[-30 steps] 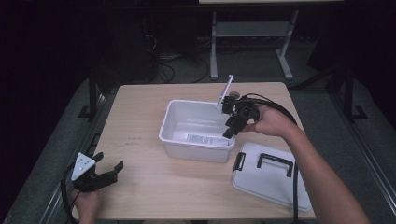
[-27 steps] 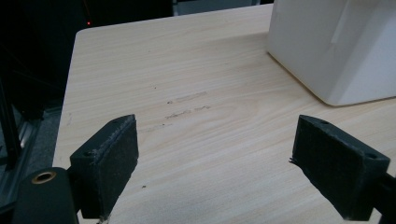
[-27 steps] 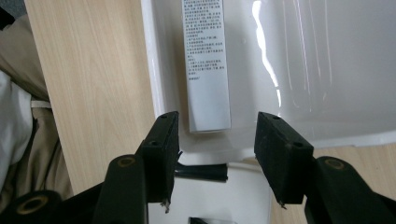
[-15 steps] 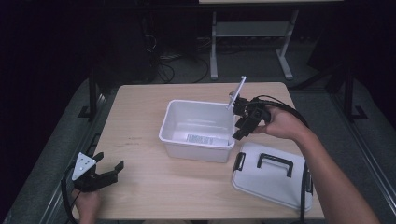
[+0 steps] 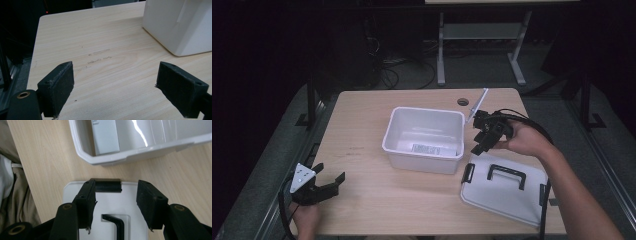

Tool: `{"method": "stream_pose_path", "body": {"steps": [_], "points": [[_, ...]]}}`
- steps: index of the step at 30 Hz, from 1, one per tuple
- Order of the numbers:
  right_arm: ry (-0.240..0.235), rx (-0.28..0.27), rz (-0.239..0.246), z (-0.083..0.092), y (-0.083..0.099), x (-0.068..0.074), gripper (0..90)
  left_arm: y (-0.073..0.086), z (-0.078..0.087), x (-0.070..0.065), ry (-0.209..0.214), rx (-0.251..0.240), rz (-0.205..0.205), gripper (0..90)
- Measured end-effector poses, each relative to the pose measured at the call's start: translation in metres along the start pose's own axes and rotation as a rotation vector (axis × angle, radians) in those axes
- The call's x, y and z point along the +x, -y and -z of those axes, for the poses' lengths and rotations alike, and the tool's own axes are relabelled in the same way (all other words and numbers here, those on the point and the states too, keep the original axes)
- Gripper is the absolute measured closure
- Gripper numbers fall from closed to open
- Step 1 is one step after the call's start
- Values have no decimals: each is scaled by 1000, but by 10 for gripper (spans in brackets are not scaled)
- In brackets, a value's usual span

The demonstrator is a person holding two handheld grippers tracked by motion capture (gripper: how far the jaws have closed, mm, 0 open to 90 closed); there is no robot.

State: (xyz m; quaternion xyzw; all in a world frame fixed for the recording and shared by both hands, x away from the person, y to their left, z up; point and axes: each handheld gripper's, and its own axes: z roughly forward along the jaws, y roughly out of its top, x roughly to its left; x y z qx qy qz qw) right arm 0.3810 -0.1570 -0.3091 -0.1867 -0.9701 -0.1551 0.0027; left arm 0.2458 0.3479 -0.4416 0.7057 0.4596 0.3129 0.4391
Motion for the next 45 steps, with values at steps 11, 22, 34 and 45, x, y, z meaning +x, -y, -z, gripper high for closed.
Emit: {"method": "stream_pose_path", "body": {"steps": [11,22,34,45], "points": [[-4,1,-34,-5,23,-4,490,0,-1,0,0,1,-2,137],[-10,4,-72,-14,49,-7,491,0,-1,-1,0,3,-4,137],[-28,9,-112,-27,76,-11,493,0,-1,-2,-1,7,-5,137],[-33,18,-143,-35,96,-15,493,0,-1,-1,2,2,-1,137]]}}
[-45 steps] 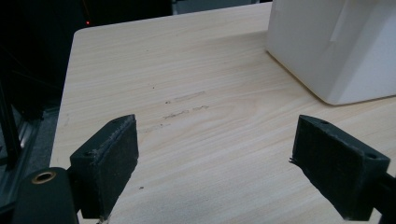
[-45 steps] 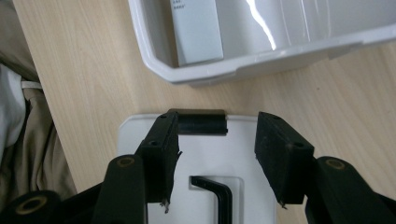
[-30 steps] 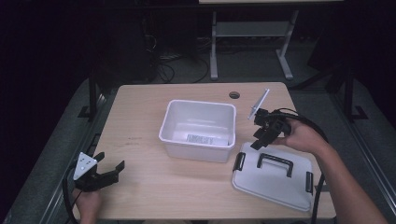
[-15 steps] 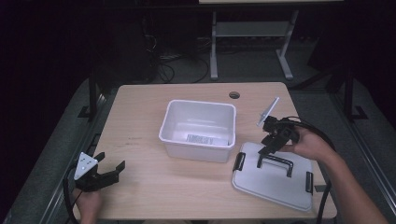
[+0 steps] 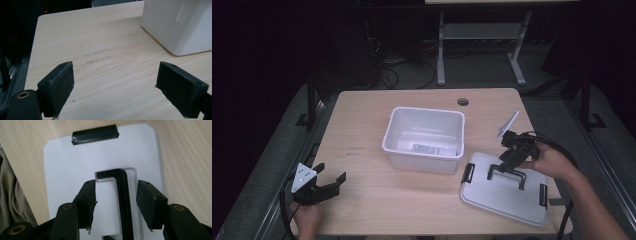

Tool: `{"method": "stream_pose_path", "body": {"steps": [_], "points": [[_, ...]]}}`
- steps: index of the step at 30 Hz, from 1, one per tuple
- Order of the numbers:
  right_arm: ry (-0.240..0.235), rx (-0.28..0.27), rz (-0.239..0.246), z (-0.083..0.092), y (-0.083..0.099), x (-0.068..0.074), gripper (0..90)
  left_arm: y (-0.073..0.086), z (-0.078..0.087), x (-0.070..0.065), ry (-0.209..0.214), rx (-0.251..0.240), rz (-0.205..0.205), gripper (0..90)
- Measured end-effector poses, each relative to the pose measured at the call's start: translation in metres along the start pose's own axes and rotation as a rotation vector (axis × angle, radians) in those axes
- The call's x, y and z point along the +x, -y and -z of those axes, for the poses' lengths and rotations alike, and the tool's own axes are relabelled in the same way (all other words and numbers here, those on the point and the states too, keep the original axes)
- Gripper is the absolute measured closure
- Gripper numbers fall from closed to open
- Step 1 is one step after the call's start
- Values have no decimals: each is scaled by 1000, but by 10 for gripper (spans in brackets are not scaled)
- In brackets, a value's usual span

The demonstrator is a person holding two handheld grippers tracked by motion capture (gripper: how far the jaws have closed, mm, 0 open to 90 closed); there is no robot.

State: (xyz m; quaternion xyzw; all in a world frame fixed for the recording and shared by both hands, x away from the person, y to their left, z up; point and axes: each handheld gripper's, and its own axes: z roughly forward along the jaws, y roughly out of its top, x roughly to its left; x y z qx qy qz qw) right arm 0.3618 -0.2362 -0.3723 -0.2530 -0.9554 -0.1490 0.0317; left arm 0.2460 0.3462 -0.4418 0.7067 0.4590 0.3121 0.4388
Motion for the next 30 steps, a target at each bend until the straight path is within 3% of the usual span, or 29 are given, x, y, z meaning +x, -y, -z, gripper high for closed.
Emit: {"method": "stream_pose_path", "body": {"steps": [13,30], "points": [[-7,25,-31,-13,17,-7,522,0,0,0,-2,2,3,137],[-7,56,-34,-19,21,-11,684,0,0,0,-1,4,-1,137]]}}
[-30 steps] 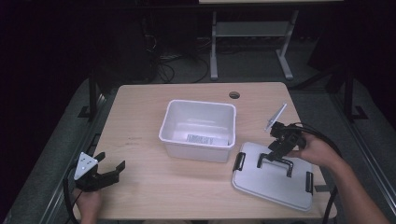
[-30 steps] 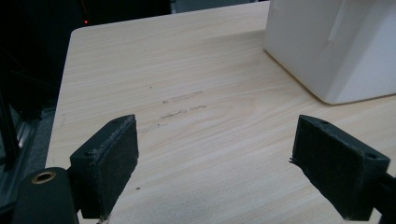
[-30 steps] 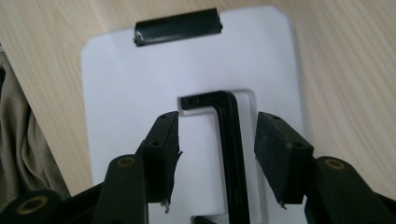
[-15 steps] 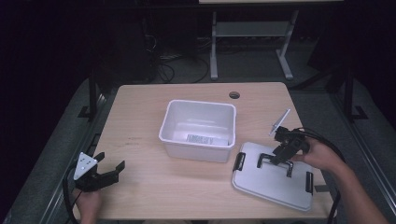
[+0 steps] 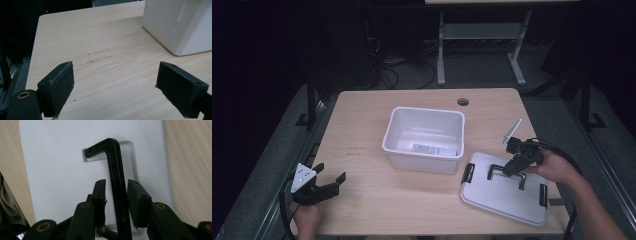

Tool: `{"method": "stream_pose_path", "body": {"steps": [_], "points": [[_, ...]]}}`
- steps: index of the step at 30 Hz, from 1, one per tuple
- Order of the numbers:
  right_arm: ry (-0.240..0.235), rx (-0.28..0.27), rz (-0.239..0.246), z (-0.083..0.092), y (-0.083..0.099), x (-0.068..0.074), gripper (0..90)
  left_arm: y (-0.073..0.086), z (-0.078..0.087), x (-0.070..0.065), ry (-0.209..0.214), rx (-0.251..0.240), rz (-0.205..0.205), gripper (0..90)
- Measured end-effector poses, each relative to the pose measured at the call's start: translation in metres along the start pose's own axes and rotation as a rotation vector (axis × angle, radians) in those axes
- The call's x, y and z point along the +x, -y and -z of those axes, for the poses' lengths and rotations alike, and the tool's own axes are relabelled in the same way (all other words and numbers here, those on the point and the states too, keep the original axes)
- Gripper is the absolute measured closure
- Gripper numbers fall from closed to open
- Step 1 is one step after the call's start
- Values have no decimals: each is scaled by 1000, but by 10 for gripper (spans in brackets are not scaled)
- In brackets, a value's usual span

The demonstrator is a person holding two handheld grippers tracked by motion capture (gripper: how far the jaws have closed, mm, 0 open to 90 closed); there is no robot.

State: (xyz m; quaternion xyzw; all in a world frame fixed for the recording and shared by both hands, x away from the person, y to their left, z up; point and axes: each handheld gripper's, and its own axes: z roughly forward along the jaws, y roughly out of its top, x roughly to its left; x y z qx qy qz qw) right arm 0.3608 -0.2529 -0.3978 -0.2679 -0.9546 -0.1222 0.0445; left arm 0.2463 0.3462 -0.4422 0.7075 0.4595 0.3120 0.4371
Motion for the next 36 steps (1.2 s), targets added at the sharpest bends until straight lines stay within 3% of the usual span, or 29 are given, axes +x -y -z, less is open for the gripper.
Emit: {"method": "stream_pose_path", "body": {"steps": [36], "points": [[-9,2,31,5,1,3,760,0,-1,-1,4,1,2,137]]}}
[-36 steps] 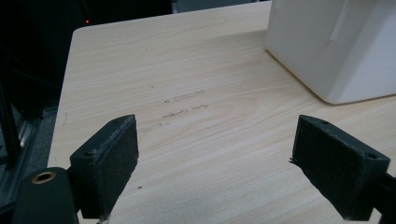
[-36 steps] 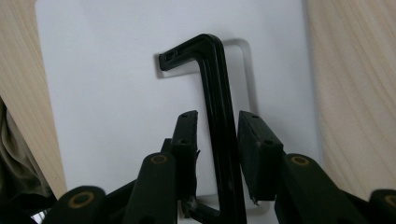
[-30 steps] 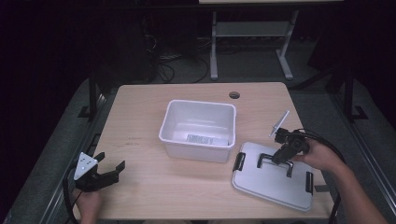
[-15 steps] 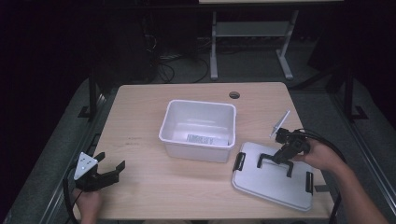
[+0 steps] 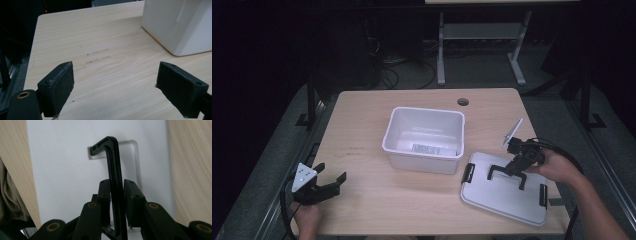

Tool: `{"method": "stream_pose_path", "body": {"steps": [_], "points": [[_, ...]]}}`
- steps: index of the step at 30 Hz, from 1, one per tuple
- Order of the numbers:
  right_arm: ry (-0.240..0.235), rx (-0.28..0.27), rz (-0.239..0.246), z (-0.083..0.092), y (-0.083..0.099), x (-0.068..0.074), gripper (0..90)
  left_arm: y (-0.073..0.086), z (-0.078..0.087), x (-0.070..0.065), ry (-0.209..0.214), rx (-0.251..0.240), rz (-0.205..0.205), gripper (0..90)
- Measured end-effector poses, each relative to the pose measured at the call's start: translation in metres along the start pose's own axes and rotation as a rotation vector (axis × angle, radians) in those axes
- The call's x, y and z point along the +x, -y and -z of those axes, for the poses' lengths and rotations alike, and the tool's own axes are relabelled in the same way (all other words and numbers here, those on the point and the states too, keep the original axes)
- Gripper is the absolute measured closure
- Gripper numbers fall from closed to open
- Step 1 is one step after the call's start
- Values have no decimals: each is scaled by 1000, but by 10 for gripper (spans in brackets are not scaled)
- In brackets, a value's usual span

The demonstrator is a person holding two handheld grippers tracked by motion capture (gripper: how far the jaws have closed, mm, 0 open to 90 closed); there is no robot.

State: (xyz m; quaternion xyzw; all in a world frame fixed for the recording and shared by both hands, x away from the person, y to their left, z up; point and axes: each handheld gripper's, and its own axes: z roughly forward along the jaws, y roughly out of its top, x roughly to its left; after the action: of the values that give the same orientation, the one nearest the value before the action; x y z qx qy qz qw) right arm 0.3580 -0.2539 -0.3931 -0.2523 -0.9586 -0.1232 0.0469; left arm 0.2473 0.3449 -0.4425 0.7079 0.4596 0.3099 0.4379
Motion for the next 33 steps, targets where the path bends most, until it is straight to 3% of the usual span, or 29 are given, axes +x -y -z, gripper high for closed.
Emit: {"method": "stream_pose_path", "body": {"steps": [18,21,33], "points": [[-35,-28,31,6,3,4,826,0,-1,-1,-1,1,-2,137],[-59,-41,33,7,3,4,844,0,-1,0,0,2,-1,137],[-41,-52,29,7,4,6,833,0,-1,-1,0,5,-8,137]]}}
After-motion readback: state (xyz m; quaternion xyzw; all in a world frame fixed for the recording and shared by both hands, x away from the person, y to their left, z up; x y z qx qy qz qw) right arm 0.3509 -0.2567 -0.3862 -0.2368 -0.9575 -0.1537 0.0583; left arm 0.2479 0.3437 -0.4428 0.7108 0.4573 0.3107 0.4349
